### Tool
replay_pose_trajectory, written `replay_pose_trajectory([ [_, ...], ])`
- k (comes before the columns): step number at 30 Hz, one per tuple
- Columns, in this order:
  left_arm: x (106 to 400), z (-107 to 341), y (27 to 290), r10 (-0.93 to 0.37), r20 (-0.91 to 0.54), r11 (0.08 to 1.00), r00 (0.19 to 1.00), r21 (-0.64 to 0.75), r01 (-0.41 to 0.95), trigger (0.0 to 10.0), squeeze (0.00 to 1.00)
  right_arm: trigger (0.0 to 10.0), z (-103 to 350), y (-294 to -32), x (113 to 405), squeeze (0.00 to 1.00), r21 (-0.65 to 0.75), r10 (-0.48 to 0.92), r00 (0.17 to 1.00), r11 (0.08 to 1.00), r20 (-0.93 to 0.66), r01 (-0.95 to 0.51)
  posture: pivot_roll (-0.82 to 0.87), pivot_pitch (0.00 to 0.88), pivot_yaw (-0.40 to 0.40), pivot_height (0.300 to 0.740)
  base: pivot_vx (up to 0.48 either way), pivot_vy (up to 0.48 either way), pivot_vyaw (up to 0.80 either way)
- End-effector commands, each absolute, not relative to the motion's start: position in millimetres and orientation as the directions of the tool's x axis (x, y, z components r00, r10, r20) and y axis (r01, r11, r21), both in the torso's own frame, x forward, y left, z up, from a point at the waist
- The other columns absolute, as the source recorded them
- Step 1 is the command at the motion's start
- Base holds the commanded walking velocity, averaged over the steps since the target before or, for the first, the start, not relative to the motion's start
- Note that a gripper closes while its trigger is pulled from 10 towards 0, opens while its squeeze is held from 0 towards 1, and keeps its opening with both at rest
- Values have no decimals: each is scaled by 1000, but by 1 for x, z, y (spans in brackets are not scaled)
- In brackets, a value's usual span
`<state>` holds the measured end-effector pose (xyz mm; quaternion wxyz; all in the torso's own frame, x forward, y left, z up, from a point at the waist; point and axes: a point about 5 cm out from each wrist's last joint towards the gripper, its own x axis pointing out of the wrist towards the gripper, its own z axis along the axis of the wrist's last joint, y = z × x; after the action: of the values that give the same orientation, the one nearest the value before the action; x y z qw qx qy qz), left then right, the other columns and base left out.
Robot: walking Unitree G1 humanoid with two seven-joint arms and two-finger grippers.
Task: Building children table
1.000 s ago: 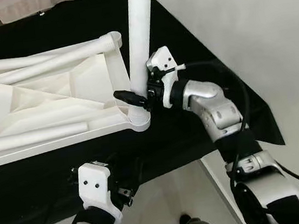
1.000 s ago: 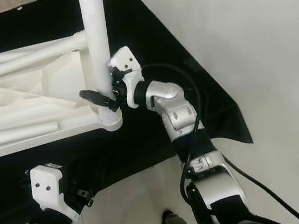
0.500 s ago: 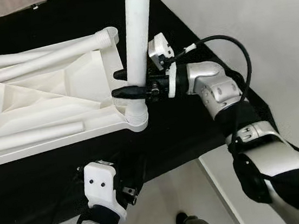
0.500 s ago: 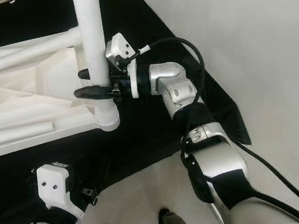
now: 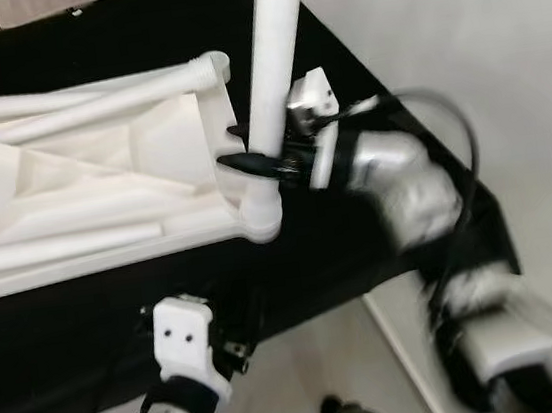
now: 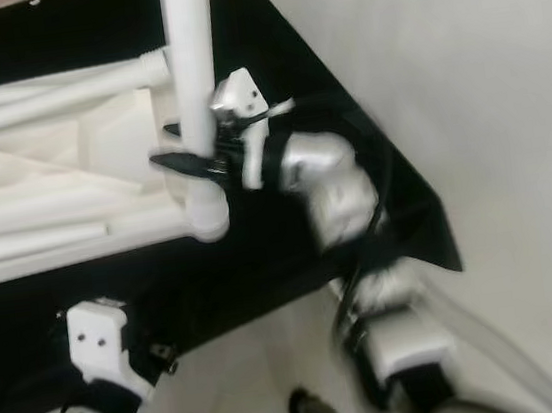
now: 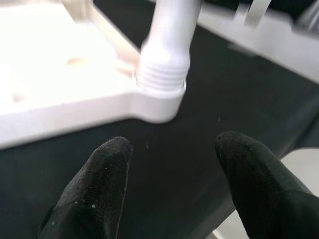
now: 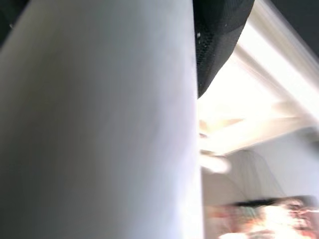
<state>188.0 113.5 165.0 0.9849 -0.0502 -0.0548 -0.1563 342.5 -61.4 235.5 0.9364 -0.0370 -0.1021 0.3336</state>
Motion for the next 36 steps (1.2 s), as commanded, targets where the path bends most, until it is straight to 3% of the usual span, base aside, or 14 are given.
replay_pose_trajectory([
  [1, 186, 161, 117, -293, 109, 948, 950, -96, 303, 10000, 0, 0, 184, -82, 341, 0, -200, 464, 883, 860, -77, -469, -64, 248, -52, 740, 0, 0, 0],
  [3, 187, 159, 118, -288, 109, 950, 951, -91, 298, 10000, 0, 0, 169, -57, 325, 0, -187, 535, 840, 820, -86, -541, -61, 225, -39, 740, 0, 0, 0],
  [9, 190, 157, 119, -283, 108, 952, 953, -86, 293, 10000, 0, 510, 171, -41, 328, 0, -191, 583, 810, 789, -65, -584, -61, 210, -43, 740, 0, 0, 0],
  [10, 191, 156, 119, -279, 110, 954, 954, -85, 288, 10000, 0, 8039, 172, -41, 329, 0, -161, 580, 812, 798, -58, -581, -62, 208, -42, 740, 0, 0, 0],
  [11, 192, 156, 120, -274, 111, 955, 955, -84, 284, 10000, 0, 10000, 176, -40, 330, 0, -132, 610, 792, 783, -33, -608, -64, 204, -41, 740, 0, 0, 0],
  [13, 193, 156, 120, -272, 112, 956, 956, -84, 282, 10000, 0, 10000, 180, -39, 330, 0, -118, 649, 760, 755, -1, -645, -64, 204, -41, 740, 0, 0, 0],
  [14, 194, 156, 120, -271, 113, 956, 956, -84, 281, 10000, 0, 10000, 186, -39, 328, 1000, -88, 685, 728, 727, 25, -681, -63, 200, -39, 740, 0, 0, 0],
  [19, 196, 155, 120, -273, 113, 955, 955, -85, 283, 10000, 0, 10000, 204, -45, 330, 1000, -68, 756, 646, 654, 108, -754, -57, 197, -38, 740, 0, 0, 0],
  [21, 197, 155, 120, -272, 114, 955, 955, -86, 283, 10000, 0, 10000, 211, -52, 333, 1000, -90, 809, 578, 587, 108, -805, -53, 192, -40, 740, 0, 0, 0],
  [23, 198, 154, 120, -270, 116, 956, 956, -87, 281, 10000, 0, 10000, 214, -59, 331, 1000, -127, 899, 434, 437, 57, -890, -52, 187, -41, 740, 0, 0, 0],
  [24, 198, 154, 120, -270, 116, 956, 956, -87, 281, 10000, 0, 10000, 214, -59, 331, 1000, -127, 899, 434, 437, 57, -890, -52, 187, -41, 740, 0, 0, 0],
  [25, 198, 154, 120, -269, 117, 956, 956, -87, 280, 10000, 0, 10000, 214, -62, 329, 0, -147, 941, 337, 337, 26, -930, -53, 175, -48, 740, 0, 0, 0],
  [28, 200, 152, 119, -264, 121, 958, 957, -87, 275, 10000, 0, 10000, 225, -73, 334, 0, -143, 983, 183, 182, 6, -973, -47, 166, -52, 740, 0, 0, 0],
  [36, 201, 151, 119, -260, 124, 959, 958, -87, 271, 10000, 0, 9608, 247, -82, 352, 0, -143, 987, 156, 160, 40, -977, -40, 164, -49, 740, 0, 0, 0],
])
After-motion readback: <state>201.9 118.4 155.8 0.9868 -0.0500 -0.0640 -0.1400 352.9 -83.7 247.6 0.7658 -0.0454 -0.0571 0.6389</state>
